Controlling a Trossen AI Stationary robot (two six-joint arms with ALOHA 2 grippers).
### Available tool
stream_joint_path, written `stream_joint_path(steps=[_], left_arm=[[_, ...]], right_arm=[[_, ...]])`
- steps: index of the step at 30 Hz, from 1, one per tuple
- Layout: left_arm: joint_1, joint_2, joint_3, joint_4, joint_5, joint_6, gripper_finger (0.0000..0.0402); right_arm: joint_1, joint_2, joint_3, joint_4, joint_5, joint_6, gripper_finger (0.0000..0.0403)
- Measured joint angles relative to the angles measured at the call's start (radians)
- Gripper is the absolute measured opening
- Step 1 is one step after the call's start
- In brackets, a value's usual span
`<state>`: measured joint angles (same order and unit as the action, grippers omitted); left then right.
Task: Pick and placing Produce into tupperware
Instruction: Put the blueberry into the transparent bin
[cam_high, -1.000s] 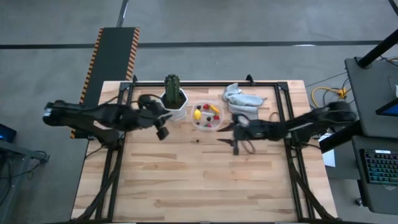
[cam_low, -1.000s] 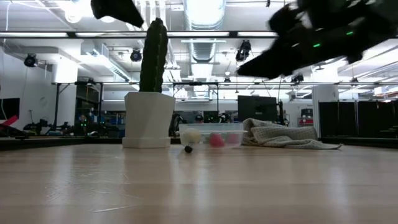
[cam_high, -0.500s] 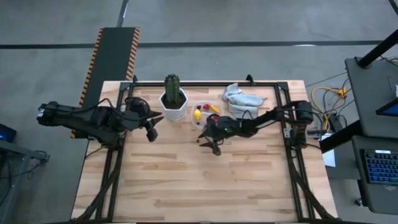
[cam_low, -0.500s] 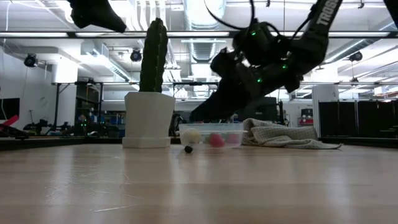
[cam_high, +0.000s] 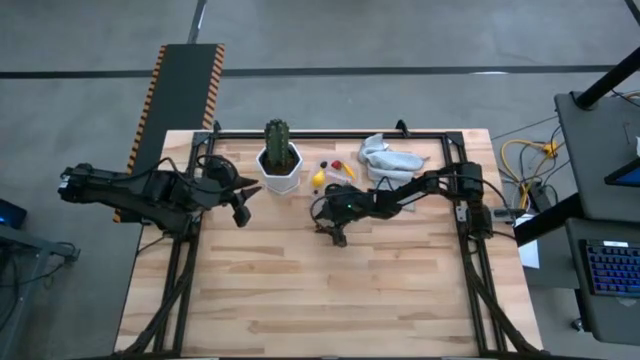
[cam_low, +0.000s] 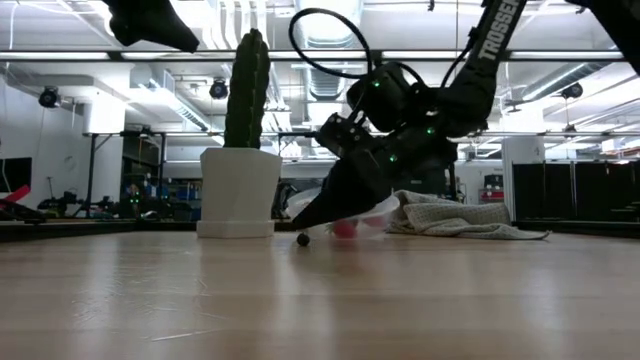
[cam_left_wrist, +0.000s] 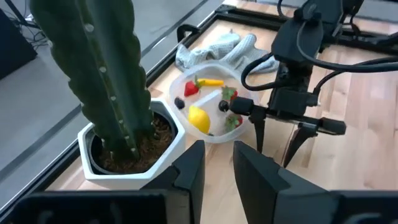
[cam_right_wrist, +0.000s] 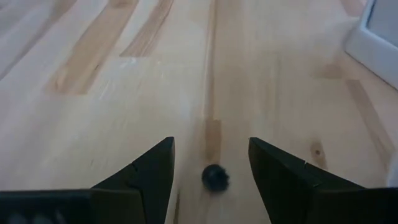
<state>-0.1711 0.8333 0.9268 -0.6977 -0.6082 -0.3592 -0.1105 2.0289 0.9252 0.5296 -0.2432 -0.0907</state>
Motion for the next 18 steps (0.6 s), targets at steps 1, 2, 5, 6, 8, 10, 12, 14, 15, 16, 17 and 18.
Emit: stream_joint_path(steps=[1, 2, 5, 6, 8, 10, 12, 14, 15, 16, 17, 18], left_arm=[[0.0, -0.001, 0.0, -0.002, 0.001, 0.0, 0.0069], [0.0, 0.0, 0.0, -0.002, 0.005, 0.0, 0.0069], [0.0, 0.006, 0.0, -0.002, 0.006, -0.001, 0.0069], [-0.001, 0.005, 0.0, -0.002, 0.008, -0.001, 0.0069], [-0.001, 0.004, 0.0, -0.002, 0.009, -0.001, 0.0069], [-0.001, 0.003, 0.0, -0.001, 0.01, -0.002, 0.0069], [-0.001, 0.001, 0.0, -0.002, 0.013, -0.002, 0.0069], [-0.001, 0.002, 0.0, -0.001, 0.012, -0.003, 0.0069], [-0.001, 0.001, 0.0, -0.003, 0.013, -0.003, 0.0069], [-0.001, 0.004, 0.0, -0.002, 0.013, -0.003, 0.0069], [-0.001, 0.007, 0.0, -0.002, 0.012, -0.003, 0.0069], [-0.001, 0.008, 0.0, -0.004, 0.012, -0.003, 0.0069]], right_arm=[[0.0, 0.001, 0.004, -0.004, 0.0, 0.0, 0.0199], [0.0, -0.002, 0.004, -0.017, 0.0, 0.004, 0.0199], [0.001, -0.029, 0.006, -0.05, -0.003, 0.004, 0.0199], [0.0, -0.044, 0.003, -0.061, -0.003, 0.004, 0.0199], [0.0, -0.08, 0.001, -0.076, -0.003, -0.005, 0.0199], [0.001, -0.119, -0.003, -0.106, -0.001, -0.019, 0.0199], [0.001, -0.146, -0.002, -0.131, 0.001, -0.027, 0.0199], [0.001, -0.158, -0.003, -0.144, 0.0, -0.035, 0.0199], [0.001, -0.16, -0.003, -0.158, 0.0, -0.041, 0.0199], [0.002, -0.161, -0.003, -0.17, 0.0, -0.042, 0.0199], [0.001, -0.16, -0.004, -0.183, 0.0, -0.042, 0.0199], [0.001, -0.16, -0.005, -0.193, 0.0, -0.042, 0.0199]])
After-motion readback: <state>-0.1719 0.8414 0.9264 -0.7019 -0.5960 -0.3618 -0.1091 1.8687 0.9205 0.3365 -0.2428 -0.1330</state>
